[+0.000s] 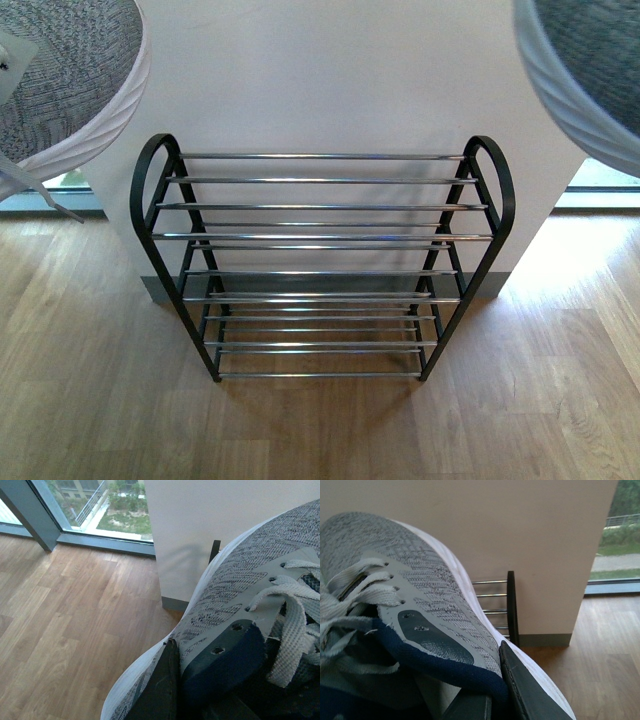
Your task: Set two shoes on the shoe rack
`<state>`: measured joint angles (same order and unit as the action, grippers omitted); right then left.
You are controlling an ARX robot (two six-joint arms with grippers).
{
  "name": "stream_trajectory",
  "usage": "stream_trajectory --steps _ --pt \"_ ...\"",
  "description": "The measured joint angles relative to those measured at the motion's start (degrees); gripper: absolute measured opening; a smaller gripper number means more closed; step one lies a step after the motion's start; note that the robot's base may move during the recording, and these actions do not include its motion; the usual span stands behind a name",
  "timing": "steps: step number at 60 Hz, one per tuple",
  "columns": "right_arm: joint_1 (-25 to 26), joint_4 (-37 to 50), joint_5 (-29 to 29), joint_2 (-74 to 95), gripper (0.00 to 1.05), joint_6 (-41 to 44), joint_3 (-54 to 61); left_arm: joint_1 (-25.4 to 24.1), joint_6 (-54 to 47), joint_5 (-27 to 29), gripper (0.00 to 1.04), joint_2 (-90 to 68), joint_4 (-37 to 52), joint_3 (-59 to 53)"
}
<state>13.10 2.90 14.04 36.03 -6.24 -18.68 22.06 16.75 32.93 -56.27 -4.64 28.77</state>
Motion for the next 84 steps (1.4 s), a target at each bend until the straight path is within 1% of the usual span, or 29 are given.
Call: stream_trajectory --steps 3,4,7,9,15,21,30,42,53,71,84 --pt "-5.2 2.2 -5.0 6.8 0.01 -2.4 -2.9 0.0 0.0 0.0 0.02 0.0 0.0 0.0" --pt "-7.6 3.4 -7.3 10.3 0.01 -3.8 -4.3 0.0 0.0 0.0 0.02 0.0 0.0 0.0" --pt "-12.9 6.2 -11.9 18.7 0.01 -6.8 -7.7 0.0 0.0 0.0 0.02 0.0 0.0 0.0" --pt "-15.5 7.8 -13.9 23.3 0.01 -8.3 -9.7 0.0 0.0 -0.1 0.02 0.0 0.0 0.0" --pt "-20.8 10.4 -17.5 36.1 0.01 -12.8 -15.3 0.0 0.0 -0.1 0.02 0.0 0.0 0.0" --pt "-24.0 11.1 -20.5 49.7 0.01 -17.7 -22.1 0.0 0.0 0.0 0.02 0.0 0.0 0.0" --pt "-25.0 10.9 -24.1 60.9 0.01 -21.6 -28.7 0.0 0.0 -0.1 0.02 0.0 0.0 0.0" --pt "-25.0 8.2 -28.9 76.0 0.01 -28.6 -42.0 0.0 0.0 -0.1 0.02 0.0 0.0 0.0" --pt "-23.7 6.4 -30.8 83.4 0.01 -31.3 -49.4 0.0 0.0 -0.1 0.02 0.0 0.0 0.0" --pt "-19.6 5.1 -33.6 90.7 0.01 -34.4 -56.6 0.0 0.0 -0.1 0.02 0.0 0.0 0.0" --pt "-18.6 4.6 -33.7 94.3 0.01 -36.0 -59.3 0.0 0.0 -0.1 0.02 0.0 0.0 0.0"
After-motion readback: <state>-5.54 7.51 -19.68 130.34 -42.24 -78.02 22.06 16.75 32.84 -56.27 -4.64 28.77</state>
